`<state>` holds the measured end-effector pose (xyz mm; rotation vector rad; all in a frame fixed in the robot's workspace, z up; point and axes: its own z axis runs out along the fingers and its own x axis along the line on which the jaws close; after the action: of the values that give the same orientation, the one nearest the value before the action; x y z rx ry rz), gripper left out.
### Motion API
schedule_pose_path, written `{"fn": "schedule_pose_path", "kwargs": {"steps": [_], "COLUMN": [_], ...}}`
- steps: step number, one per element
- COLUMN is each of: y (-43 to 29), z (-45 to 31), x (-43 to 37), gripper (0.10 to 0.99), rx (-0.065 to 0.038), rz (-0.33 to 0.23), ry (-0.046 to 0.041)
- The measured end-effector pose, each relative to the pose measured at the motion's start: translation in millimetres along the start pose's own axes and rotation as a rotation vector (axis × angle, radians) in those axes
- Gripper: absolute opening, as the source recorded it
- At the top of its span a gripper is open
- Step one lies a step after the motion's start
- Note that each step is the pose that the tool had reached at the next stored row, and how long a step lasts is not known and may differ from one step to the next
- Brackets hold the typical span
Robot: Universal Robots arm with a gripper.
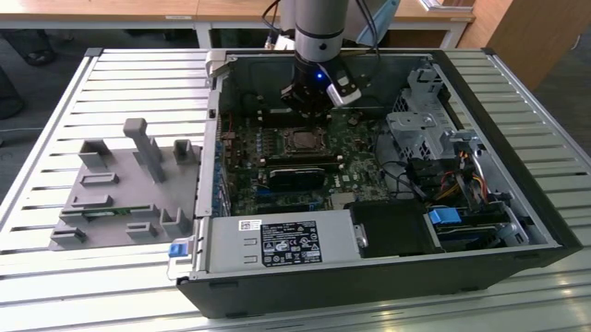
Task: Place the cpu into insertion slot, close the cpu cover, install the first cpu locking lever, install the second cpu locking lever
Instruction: 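Install the first cpu locking lever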
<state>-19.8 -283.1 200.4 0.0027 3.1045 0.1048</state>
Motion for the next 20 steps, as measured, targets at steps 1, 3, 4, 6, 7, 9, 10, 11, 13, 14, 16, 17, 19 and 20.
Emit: {"fn": "schedule_pose_path", "kwargs": {"steps": [1,3,4,6,7,9,10,11,13,14,16,17,19,20], "y": [0.0,0.0,0.0,0.0,0.0,0.2,0.2,0.2,0.2,0.2,0.1,0.1,0.0,0.0], "z": [0.2,0.4,0.5,0.6,0.4,-1.8,-2.2,-2.2,-2.1,-1.9,-1.0,-0.5,0.3,0.6], "x": [0.0,0.0,0.0,0.0,0.0,-0.1,-0.1,-0.1,-0.1,-0.1,-0.1,-0.1,0.0,0.0], "gripper": [0.106,0.106,0.106,0.106,0.106,0.106,0.106,0.106,0.106,0.106,0.106,0.106,0.106,0.106], "rx": [0.000,0.000,0.000,0.000,-0.001,-0.001,0.000,-0.001,-0.001,-0.001,0.000,0.000,0.000,0.001], "rz": [0.000,0.000,0.000,0.000,0.000,0.000,0.000,0.000,0.000,0.000,0.000,0.000,0.000,0.000], "ry": [0.0000,0.0001,0.0001,-0.0001,-0.0002,0.0000,-0.0001,-0.0002,-0.0001,-0.0001,0.0000,0.0000,0.0000,0.0001]}}
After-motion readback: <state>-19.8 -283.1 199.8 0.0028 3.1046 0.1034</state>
